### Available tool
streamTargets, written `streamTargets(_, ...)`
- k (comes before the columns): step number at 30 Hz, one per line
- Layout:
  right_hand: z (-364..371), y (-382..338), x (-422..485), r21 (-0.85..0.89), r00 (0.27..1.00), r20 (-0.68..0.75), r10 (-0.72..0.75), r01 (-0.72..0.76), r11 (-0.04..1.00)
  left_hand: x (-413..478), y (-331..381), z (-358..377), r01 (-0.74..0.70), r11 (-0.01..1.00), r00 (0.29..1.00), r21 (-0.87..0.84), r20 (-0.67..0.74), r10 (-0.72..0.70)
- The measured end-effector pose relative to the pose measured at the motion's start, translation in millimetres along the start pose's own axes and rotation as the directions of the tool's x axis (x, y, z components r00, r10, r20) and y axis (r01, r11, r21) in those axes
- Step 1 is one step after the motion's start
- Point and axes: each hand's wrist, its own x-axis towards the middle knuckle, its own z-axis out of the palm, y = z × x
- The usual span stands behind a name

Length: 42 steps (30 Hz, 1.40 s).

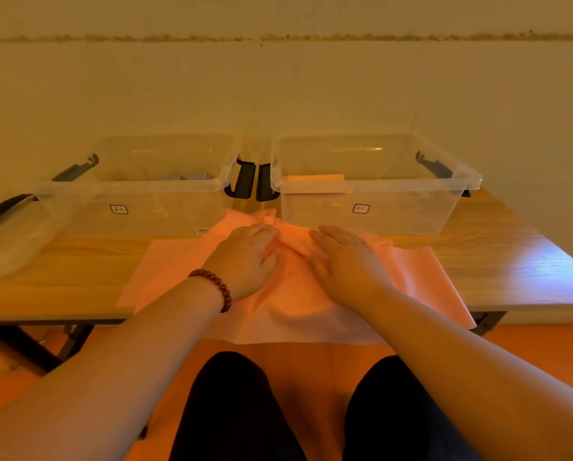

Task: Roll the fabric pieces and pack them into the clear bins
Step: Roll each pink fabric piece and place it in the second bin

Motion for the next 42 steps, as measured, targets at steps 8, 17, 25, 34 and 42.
streamTargets(8,6,15,5,0.21,0.988,-0.059,0.141,-0.126,0.97,6,-1,-3,0.041,0.999,0.999,0.036,0.017,-0.042)
streamTargets(17,-18,25,13,0.418,0.967,-0.217,0.131,-0.029,0.908,32,8,-11,-0.052,0.958,0.993,-0.282,-0.119,0.018)
streamTargets(25,-19,40,17,0.488,0.951,-0.248,0.182,-0.039,0.872,38,-1,-25,0.039,0.926,0.995,-0.375,-0.073,-0.071)
streamTargets(34,31,20,-1,0.1,0.822,-0.159,-0.546,0.564,0.82,35,-6,0,0.004,0.923,0.98,-0.385,-0.183,-0.08)
streamTargets(42,29,23,5,0.419,0.933,-0.125,-0.339,0.359,0.834,23,-18,-6,-0.071,0.943,0.976,-0.325,-0.219,-0.002)
